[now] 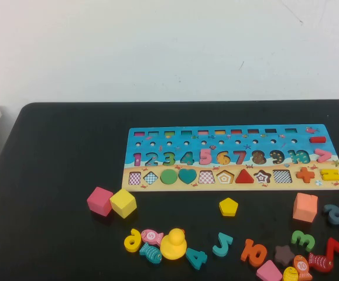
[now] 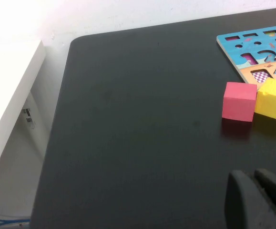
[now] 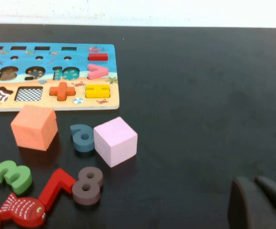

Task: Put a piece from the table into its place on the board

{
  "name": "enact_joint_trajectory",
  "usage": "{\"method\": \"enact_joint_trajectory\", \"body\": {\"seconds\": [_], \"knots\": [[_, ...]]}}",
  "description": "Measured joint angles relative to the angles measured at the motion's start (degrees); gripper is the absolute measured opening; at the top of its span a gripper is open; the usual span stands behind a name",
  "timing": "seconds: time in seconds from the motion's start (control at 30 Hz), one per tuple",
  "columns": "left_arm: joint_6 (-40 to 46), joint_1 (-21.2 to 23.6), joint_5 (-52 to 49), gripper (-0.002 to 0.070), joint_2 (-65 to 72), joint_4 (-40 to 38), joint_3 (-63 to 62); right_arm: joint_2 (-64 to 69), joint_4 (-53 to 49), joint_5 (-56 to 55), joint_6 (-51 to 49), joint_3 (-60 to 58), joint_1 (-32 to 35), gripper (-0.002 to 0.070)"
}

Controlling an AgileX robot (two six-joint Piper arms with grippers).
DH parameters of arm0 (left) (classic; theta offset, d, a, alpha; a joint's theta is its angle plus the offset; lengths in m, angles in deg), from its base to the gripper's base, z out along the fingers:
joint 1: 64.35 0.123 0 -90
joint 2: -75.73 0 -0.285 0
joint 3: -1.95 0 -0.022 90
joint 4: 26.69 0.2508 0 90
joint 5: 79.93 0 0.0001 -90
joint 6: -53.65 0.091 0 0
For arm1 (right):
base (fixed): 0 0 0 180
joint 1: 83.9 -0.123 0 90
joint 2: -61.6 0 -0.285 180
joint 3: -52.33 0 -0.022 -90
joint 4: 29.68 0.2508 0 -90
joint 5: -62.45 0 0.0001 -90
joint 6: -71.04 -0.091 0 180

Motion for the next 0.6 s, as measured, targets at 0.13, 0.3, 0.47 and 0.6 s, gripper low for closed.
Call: {"method": "enact_joint_trajectory", "body": {"seconds": [0.13, 0.3, 0.47, 0.6], "knots": [[0.0, 0.0, 0.0, -0.0002, 0.0, 0.0, 0.0, 0.0, 0.0, 0.0, 0.0, 0.0, 0.0, 0.0018], [0.0, 0.0, 0.0, -0.0002, 0.0, 0.0, 0.0, 0.0, -0.5, 0.0, 0.5, 0.0, 0.0, 0.0019], [0.0, 0.0, 0.0, -0.0002, 0.0, 0.0, 0.0, 0.0, -2.5, 0.1, 0.6, 0.0, 0.0, 0.0018], [0.0, 0.0, 0.0, -0.0002, 0.0, 0.0, 0.0, 0.0, -2.7, 0.1, 0.6, 0.0, 0.0, 0.0019]]}}
